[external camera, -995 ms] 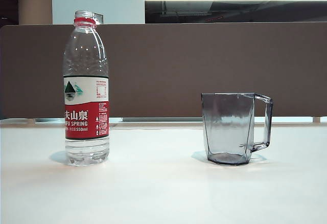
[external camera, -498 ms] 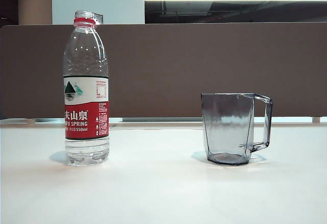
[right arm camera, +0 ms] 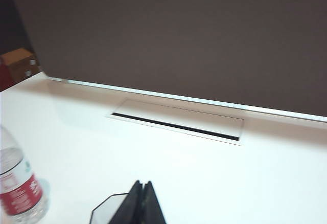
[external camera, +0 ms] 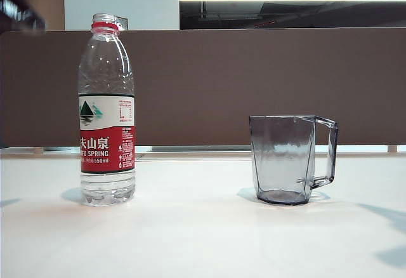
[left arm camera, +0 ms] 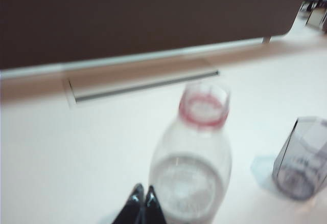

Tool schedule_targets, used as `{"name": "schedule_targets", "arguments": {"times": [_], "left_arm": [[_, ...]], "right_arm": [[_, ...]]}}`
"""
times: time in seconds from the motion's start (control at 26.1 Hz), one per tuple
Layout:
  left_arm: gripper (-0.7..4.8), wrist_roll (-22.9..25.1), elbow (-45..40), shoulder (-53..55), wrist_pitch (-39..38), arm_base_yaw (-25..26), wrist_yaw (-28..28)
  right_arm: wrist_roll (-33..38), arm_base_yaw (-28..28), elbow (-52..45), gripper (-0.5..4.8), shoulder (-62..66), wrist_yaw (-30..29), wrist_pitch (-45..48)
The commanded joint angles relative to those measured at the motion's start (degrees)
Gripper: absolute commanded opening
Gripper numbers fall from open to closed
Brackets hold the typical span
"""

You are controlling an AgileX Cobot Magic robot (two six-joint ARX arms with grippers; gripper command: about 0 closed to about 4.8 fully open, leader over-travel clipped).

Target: Pick up the mineral water bottle with the left hand on the table and pour water into the mug until it's half full.

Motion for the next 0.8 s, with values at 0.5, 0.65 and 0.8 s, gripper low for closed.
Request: {"name": "schedule_targets", "arguments": {"times": [0.5,0.65,0.8], "left_arm": [[-0.05,0.2,-8.8,2.5,12.0,-0.1,5.0],[2.15,0.0,-8.8,6.9,15.9,-0.1,8.0],[4.79,0.1,-8.8,12.0,19.8,-0.1,11.2]], "right_arm": [[-2.5,11.6,1.0,-0.02,0.0,2.9,-13.5],[-2.6,11.6,1.0,-0.02,0.0,2.9,-13.4],[-2.6,11.6,1.0,-0.02,0.0,2.8,-13.4]]}}
